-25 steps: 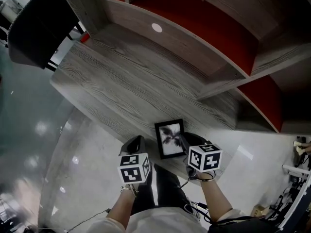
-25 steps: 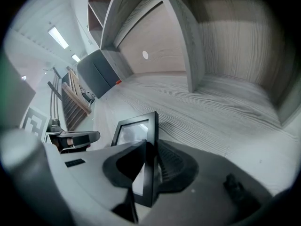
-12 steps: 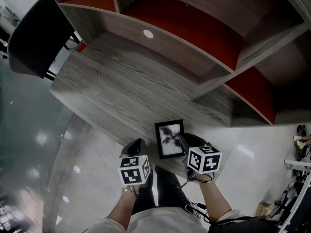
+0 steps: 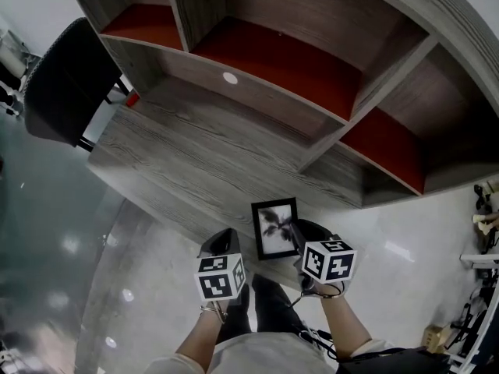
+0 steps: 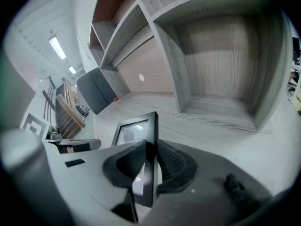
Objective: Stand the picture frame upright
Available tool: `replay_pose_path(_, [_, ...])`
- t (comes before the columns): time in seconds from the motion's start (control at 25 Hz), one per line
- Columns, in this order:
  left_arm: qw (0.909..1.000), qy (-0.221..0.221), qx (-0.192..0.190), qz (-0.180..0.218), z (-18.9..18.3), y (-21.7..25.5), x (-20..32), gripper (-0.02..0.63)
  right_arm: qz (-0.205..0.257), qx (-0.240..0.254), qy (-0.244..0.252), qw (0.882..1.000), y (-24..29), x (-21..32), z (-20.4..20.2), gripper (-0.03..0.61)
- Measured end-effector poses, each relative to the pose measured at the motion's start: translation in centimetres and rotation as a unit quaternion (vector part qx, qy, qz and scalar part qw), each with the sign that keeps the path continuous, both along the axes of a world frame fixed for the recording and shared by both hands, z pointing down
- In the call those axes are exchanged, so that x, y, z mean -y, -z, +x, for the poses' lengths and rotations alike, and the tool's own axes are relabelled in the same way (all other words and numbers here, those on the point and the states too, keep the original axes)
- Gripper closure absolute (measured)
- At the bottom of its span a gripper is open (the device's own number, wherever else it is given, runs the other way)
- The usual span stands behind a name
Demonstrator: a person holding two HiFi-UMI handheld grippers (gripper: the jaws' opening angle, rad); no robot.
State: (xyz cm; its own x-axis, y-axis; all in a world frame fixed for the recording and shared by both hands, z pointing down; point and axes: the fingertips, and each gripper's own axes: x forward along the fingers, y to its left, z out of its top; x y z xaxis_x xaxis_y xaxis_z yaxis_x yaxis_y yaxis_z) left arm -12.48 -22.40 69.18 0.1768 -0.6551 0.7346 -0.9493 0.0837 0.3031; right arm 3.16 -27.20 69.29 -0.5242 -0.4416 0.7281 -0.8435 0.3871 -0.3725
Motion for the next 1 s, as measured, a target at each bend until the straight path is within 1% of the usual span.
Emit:
replay_pose_path(0.28, [0.9996, -0.022, 0.002, 0.02, 0.6, 2.4, 0.8, 0.601, 0.028, 0.006, -0.026, 0.999, 3.0, 0.2, 1.1, 0.492])
replay_pose_path(0.6, [0.9972, -0.06, -0.003, 0.045, 2.6, 5.0, 2.1, 0.6, 0.061, 0.008, -0.071, 0.996, 6.2, 0.3, 3.3, 0.492])
replay_pose_path(0.8, [0.9931, -0.09, -0.005, 0.075, 4.1, 6.8, 3.9, 0.601, 0.102, 0.007, -0.105, 0.989, 9.1, 1.1, 5.4, 0.492])
replay_pose_path(1.0, [0.9876, -0.112, -0.004, 0.109, 5.6, 9.7, 5.2, 0.601, 0.137, 0.007, -0.139, 0.981, 12.1, 1.0, 7.7, 0.492])
